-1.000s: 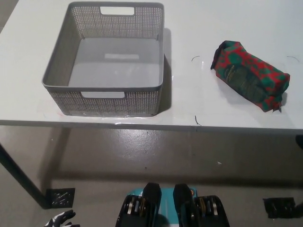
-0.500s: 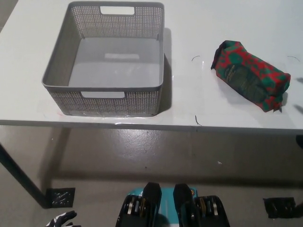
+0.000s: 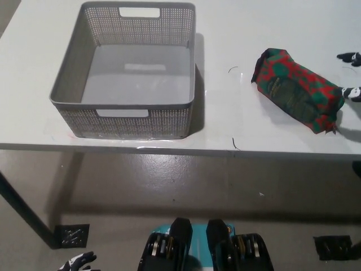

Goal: Use the right hand to pick up a bag of coffee beans on the right hand side and place it into a container on the left hand side

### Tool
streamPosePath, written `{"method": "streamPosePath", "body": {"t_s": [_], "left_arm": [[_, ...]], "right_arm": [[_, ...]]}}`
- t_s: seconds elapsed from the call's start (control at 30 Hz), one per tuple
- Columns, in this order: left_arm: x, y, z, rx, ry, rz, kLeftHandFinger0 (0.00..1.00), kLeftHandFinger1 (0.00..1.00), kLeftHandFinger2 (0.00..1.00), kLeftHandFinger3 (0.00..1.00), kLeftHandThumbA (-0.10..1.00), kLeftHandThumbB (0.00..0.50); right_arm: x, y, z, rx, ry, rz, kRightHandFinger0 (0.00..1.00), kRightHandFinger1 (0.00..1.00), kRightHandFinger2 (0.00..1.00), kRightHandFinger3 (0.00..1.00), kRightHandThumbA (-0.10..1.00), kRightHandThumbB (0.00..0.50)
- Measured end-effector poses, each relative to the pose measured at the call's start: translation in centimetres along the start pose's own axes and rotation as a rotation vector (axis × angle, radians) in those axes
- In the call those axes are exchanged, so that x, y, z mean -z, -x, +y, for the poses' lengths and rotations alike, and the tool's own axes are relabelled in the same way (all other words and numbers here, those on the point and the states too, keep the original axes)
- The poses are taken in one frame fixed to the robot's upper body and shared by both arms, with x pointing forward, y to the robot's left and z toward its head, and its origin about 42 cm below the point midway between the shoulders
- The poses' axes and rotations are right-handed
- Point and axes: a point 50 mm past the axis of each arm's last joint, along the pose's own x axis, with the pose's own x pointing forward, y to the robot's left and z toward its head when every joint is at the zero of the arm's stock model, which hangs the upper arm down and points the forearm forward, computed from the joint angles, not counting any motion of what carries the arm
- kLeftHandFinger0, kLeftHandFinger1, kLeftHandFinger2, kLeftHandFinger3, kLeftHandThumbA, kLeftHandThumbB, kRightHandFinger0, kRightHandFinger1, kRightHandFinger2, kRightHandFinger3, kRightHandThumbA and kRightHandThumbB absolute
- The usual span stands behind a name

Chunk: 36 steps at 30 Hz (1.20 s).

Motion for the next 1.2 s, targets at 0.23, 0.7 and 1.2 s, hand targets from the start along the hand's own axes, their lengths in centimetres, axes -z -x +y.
{"method": "streamPosePath", "body": {"t_s": [0.23,0.7,1.2], "left_arm": [[-0.1,0.0,-0.1,0.007,-0.008,0.005,1.00,0.62,0.76,0.68,0.81,0.500],[0.1,0.1,-0.5,0.022,-0.020,0.015,1.00,0.60,0.74,0.65,0.80,0.500],[0.3,0.2,-0.6,0.026,-0.019,0.023,1.00,0.57,0.74,0.63,0.82,0.500]], "right_arm": [[-0.1,-1.9,1.3,-0.055,0.054,0.052,1.00,1.00,1.00,1.00,0.63,0.482],[-3.1,-4.6,3.4,-0.109,0.136,0.052,1.00,1.00,1.00,1.00,0.59,0.500],[-3.8,-5.3,5.6,-0.133,0.172,0.085,1.00,1.00,1.00,1.00,-0.10,0.490]]}}
